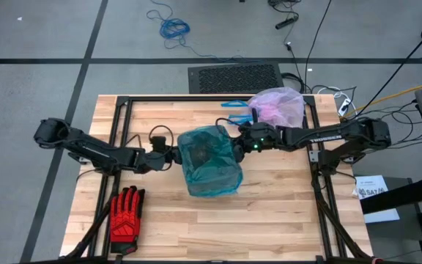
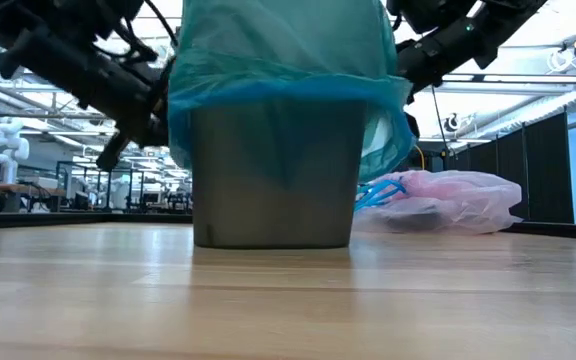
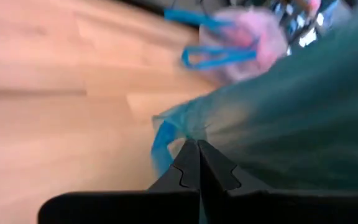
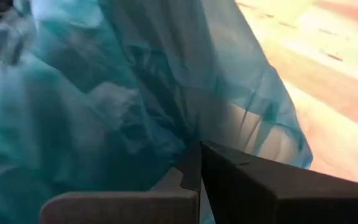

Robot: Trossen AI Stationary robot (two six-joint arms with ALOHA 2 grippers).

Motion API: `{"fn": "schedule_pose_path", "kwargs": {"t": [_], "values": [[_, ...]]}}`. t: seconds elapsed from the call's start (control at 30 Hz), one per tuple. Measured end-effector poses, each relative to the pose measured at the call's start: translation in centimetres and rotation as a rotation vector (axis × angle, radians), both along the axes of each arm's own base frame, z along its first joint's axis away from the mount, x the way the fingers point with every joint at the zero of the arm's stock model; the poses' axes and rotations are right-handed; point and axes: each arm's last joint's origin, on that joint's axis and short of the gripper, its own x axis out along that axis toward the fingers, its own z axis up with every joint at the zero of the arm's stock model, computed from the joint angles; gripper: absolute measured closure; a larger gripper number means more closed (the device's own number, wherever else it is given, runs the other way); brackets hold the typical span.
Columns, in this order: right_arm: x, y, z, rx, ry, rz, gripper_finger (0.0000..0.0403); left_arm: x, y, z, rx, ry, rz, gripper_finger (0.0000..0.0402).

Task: Place trash/remove bag and relplace
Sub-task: Insert the blue trash bag into the trash bin

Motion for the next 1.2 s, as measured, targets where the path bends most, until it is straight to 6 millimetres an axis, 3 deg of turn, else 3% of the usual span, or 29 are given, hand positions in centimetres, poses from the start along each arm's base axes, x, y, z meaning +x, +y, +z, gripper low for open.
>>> {"fn": "schedule_pose_path", "kwargs": {"t": [0.33, 0.57, 0.7, 0.9, 1.03, 1.2], "values": [[0.0, 0.0, -0.7, 0.004, 0.054, 0.003, 0.0403, 1.4, -0.2, -2.6, -0.053, 0.052, -0.05, 0.0402], [-1.0, 0.2, -1.8, 0.007, 0.165, 0.034, 0.0403, 1.4, -0.2, -2.8, -0.065, 0.064, -0.056, 0.0402], [-2.1, 0.2, 0.0, -0.039, 0.121, 0.013, 0.0403, 1.2, -0.3, -1.7, -0.044, 0.036, -0.074, 0.0402], [-5.7, 0.5, 3.0, -0.189, 0.136, 0.027, 0.0403, -0.1, -0.3, 0.4, 0.018, 0.043, -0.138, 0.0402], [-7.3, 2.3, 4.6, -0.228, 0.083, 0.107, 0.0403, -1.6, -0.9, 1.5, 0.016, 0.047, -0.185, 0.0402], [-8.0, 5.4, 6.2, -0.243, -0.05, 0.118, 0.0403, -2.6, -3.1, 3.5, 0.015, -0.069, -0.266, 0.0402]]}}
